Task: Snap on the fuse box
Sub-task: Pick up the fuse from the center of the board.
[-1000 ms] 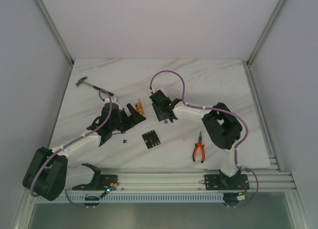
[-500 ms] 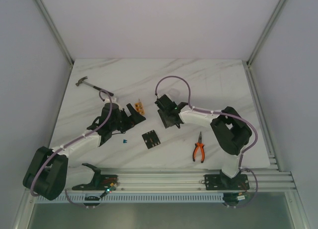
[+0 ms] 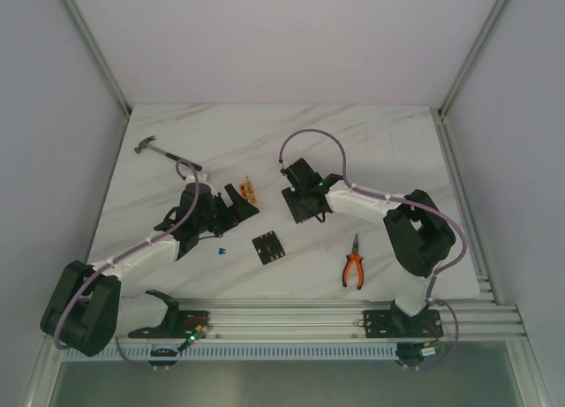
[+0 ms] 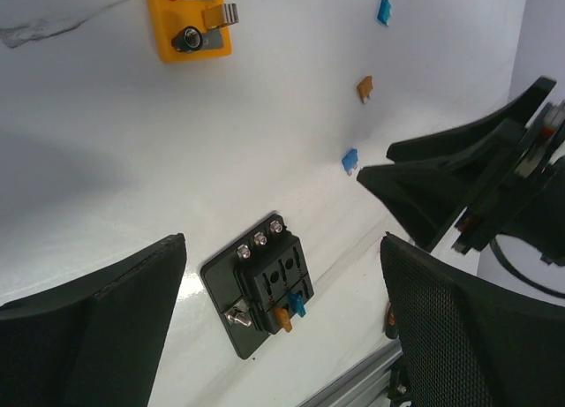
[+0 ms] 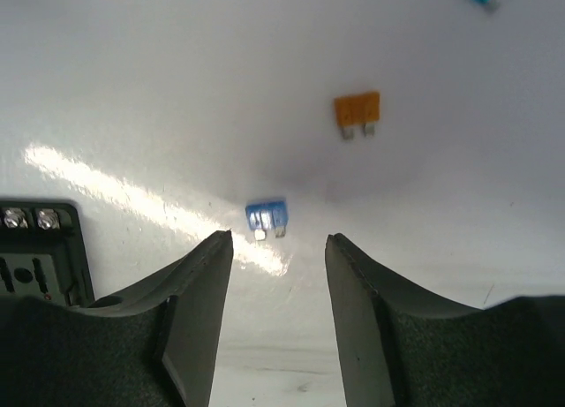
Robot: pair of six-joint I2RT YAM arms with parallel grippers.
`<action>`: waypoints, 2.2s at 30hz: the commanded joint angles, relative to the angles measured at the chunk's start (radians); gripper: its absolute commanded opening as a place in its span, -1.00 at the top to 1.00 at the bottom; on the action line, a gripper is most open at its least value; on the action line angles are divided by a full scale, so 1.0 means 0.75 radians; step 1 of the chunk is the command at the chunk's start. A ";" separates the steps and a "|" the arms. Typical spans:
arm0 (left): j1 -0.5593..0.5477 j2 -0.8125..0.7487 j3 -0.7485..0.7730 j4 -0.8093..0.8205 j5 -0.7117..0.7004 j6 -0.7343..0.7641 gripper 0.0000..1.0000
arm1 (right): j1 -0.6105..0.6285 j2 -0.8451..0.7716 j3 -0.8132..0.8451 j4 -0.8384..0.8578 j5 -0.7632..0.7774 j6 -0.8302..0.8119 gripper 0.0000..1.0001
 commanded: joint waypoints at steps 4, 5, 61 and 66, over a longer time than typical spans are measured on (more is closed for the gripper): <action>0.010 -0.037 -0.015 -0.017 0.013 0.002 -1.00 | -0.036 0.106 0.148 -0.043 -0.111 -0.087 0.01; 0.010 -0.036 -0.015 -0.017 0.012 0.002 -1.00 | -0.037 0.113 0.158 -0.050 -0.121 -0.092 0.02; -0.393 -0.195 -0.128 0.590 -0.364 0.310 -0.44 | 0.049 -0.330 -0.003 0.225 -0.110 0.339 0.67; -0.487 -0.174 -0.153 0.733 -0.497 0.392 -0.23 | 0.093 -0.428 -0.092 0.363 -0.095 0.468 0.67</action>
